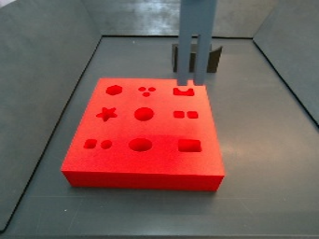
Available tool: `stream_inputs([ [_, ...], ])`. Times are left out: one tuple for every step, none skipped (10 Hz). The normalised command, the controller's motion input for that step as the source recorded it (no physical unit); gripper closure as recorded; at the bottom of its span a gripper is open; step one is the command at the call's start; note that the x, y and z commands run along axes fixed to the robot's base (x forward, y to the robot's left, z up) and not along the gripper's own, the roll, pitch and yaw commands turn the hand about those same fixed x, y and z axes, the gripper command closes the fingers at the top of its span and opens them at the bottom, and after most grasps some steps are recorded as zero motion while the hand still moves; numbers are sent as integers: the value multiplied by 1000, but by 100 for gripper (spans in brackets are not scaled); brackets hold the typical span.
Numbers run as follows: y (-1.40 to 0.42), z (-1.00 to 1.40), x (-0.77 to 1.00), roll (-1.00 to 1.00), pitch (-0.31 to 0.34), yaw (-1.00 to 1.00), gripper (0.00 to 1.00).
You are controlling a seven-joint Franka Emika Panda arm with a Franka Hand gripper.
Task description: Insert the double-square object.
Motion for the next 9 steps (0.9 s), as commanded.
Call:
stream_inputs([
  [0, -300, 83, 300, 110, 0, 100],
  [0, -543, 231, 279, 97, -100, 100],
  [0, -663, 223, 244, 110, -137, 100],
  [0, -720, 280, 189, 154, -151, 100],
  [-3, -649, 369, 81, 140, -163, 100],
  [0, -483, 266, 0, 91, -89, 100],
  [0, -266, 57, -1, 20, 0, 100],
  [0, -97, 0, -24, 0, 0, 100],
  [0, -54, 0, 0, 0, 26, 100],
])
